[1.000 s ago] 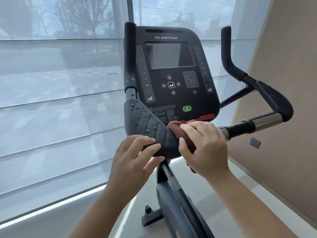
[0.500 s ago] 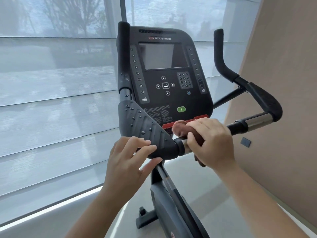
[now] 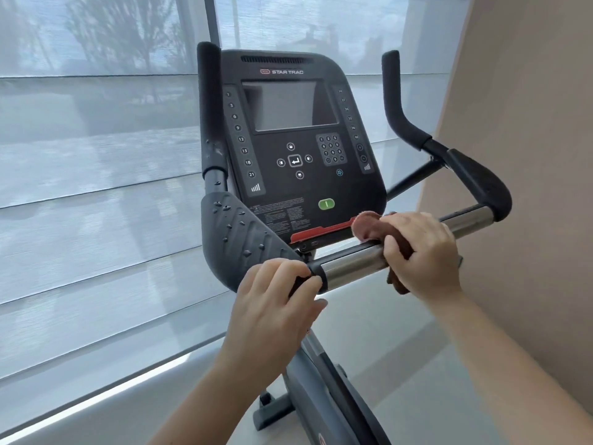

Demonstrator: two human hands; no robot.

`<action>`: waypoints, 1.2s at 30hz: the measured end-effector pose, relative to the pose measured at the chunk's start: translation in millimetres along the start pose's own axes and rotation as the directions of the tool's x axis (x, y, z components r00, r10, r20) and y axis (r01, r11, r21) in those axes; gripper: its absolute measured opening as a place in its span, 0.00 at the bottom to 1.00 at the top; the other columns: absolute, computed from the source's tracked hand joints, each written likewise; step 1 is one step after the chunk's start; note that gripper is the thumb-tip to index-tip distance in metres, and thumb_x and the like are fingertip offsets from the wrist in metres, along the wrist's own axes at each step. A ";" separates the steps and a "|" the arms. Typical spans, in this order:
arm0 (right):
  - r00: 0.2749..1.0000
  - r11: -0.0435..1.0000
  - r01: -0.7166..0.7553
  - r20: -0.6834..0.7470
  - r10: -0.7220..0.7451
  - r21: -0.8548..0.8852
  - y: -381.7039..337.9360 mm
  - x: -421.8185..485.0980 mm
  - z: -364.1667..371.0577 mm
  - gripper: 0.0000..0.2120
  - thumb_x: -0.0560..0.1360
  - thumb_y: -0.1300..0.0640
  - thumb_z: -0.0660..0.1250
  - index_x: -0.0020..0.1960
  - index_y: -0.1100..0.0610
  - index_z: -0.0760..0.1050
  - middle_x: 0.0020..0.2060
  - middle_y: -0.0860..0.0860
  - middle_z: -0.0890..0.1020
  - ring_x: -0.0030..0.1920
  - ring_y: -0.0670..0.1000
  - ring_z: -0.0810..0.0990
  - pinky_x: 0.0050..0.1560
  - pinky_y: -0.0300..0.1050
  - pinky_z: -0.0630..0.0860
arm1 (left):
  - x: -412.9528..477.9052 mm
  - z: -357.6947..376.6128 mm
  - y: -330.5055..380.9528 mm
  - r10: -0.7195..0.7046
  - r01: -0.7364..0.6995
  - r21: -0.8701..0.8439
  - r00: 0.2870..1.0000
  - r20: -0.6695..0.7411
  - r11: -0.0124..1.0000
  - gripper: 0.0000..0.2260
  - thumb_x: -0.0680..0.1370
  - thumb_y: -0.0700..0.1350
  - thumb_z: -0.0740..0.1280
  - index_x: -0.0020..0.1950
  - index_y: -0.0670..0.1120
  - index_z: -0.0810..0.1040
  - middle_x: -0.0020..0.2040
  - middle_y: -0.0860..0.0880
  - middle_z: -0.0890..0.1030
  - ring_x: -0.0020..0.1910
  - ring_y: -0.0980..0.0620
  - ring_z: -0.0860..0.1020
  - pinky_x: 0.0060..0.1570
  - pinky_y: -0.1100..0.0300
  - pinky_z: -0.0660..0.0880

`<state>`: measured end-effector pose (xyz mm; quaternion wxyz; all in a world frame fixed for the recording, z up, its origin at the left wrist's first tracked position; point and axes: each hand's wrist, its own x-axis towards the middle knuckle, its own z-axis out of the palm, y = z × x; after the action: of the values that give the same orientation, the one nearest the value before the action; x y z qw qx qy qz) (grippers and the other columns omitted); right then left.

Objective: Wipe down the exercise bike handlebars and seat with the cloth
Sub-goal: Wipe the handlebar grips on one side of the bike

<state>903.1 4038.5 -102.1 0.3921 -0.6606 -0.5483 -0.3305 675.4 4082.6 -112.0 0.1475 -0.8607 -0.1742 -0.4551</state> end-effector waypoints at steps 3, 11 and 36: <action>0.998 0.998 -0.061 0.017 0.061 -0.034 23.9 5.7 -1.7 0.16 0.71 0.54 0.57 0.45 0.60 0.81 0.42 0.56 0.84 0.45 0.60 0.79 0.49 0.51 0.73 | 11.9 13.7 14.9 0.019 -0.018 -0.012 0.999 0.041 1.000 0.07 0.73 0.45 0.68 0.47 0.43 0.80 0.44 0.46 0.80 0.46 0.47 0.75 0.44 0.54 0.72; 0.999 0.998 0.034 0.011 -0.035 0.045 29.7 3.9 2.7 0.16 0.71 0.54 0.57 0.46 0.59 0.81 0.42 0.54 0.83 0.44 0.56 0.80 0.49 0.46 0.71 | 33.1 42.1 35.0 -0.094 0.091 0.092 0.995 0.027 0.992 0.03 0.73 0.44 0.68 0.44 0.45 0.80 0.43 0.48 0.81 0.40 0.48 0.78 0.36 0.56 0.74; 0.887 0.981 0.163 0.420 -0.191 0.103 -6.3 14.3 -28.7 0.22 0.74 0.46 0.54 0.62 0.54 0.75 0.57 0.52 0.80 0.59 0.53 0.77 0.64 0.56 0.64 | 21.2 14.9 24.8 -0.073 0.074 -0.052 0.997 0.020 0.996 0.10 0.66 0.33 0.73 0.46 0.39 0.80 0.43 0.42 0.80 0.44 0.43 0.76 0.41 0.52 0.75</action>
<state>899.3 4020.4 -75.1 0.2517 -0.6512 -0.6892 -0.1940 708.2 4070.0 -104.7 0.1064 -0.8613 -0.1953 -0.4568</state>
